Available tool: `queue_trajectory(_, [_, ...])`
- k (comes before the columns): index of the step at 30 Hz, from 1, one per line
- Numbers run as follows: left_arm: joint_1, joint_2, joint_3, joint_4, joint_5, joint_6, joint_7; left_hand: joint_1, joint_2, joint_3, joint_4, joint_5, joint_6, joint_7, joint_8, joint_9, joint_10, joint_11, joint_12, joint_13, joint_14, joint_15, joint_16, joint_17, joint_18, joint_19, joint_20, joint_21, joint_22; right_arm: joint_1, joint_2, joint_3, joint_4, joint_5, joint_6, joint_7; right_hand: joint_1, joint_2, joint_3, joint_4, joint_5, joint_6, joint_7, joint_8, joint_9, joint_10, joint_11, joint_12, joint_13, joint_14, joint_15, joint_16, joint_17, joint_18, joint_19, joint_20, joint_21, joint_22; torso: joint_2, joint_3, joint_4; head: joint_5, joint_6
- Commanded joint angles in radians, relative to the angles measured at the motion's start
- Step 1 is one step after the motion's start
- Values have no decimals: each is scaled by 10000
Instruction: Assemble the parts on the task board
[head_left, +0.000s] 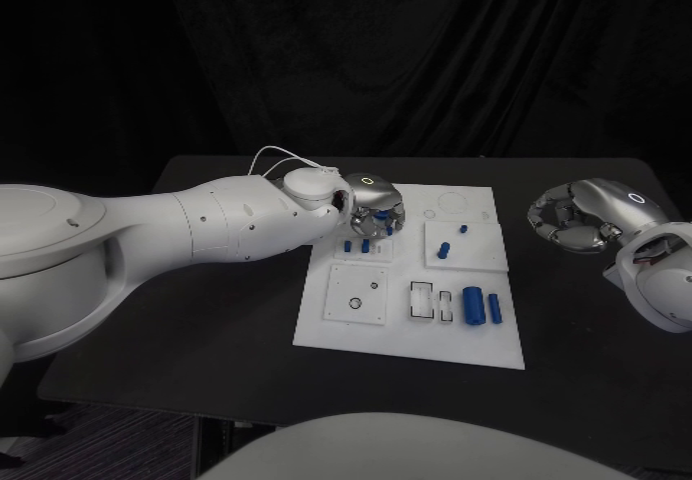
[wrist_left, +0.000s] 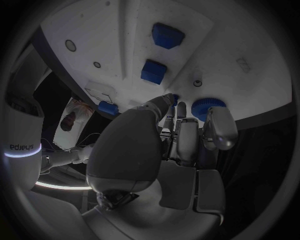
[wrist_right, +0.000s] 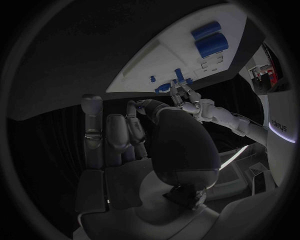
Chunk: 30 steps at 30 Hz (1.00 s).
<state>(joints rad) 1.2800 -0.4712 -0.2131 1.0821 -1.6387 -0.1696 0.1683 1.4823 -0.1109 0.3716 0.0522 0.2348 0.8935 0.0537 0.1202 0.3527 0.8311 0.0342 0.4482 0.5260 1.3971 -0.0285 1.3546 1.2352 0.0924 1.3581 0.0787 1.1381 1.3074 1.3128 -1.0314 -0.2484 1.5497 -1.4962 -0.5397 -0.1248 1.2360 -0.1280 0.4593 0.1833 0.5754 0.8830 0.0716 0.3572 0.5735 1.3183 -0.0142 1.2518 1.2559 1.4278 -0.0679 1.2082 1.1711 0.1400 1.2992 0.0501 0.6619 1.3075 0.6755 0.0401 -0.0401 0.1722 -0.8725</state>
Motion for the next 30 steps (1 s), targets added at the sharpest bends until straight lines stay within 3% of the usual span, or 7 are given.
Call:
queue_trajectory(1, [-46, 39, 8, -60, -62, -147, 59, 40, 95, 87, -7, 72, 77, 14, 43, 10, 83, 5, -5, -21, -35, -75, -13, -33, -4, -3, -47, -15, 1426, -22, -16, 7, 16, -23, 77, -70, 81, 56, 19, -47, 27, -26, 14, 56, 15, -96, 6, -67, -9, -60, 11, -22, -9, 19, -35, -32, -57, 749, 8, -6, -8, 16, -2])
queue_trajectory(10, [-229, 103, 8, -189, -62, -260, 103, 61, 145, 140, -33, 96, 113, -11, 51, 8, 211, -12, -6, -42, -111, -85, -97, -191, 14, -47, -62, -110, 1401, -22, -10, 7, 10, -23, 147, -65, 85, 68, 26, -50, 28, -24, 14, 60, 20, -105, 6, -83, -22, -65, 12, -32, -15, 17, -32, -31, -49, 751, 3, -2, -4, 22, -2])
queue_trajectory(15, [-302, 113, 8, -225, -62, -553, 220, 101, 237, 178, -101, 143, 508, 89, 251, 88, 590, -110, 66, -58, -91, -150, -80, -220, -3, 0, -96, -33, 1425, -22, -26, 6, 21, -23, 172, -64, 91, 76, 32, -53, 30, -25, 13, 60, 21, -105, 5, -85, -23, -66, 12, -35, -18, 17, -32, -30, -48, 751, 3, -1, -11, 1, -2])
queue_trajectory(30, [-342, -75, 9, -47, -62, -1069, 410, 101, 367, 45, -244, 265, 1143, 130, 589, 319, 1166, -215, 158, -62, -45, -242, -61, -328, -41, 113, -163, 140, 1474, -39, -15, 6, -11, -22, 291, -73, 126, 110, 58, -76, 33, -33, 10, 64, 28, -95, 1, -83, -20, -66, 9, -38, -17, 18, -32, -31, -53, 751, 14, -7, -12, 58, -2])
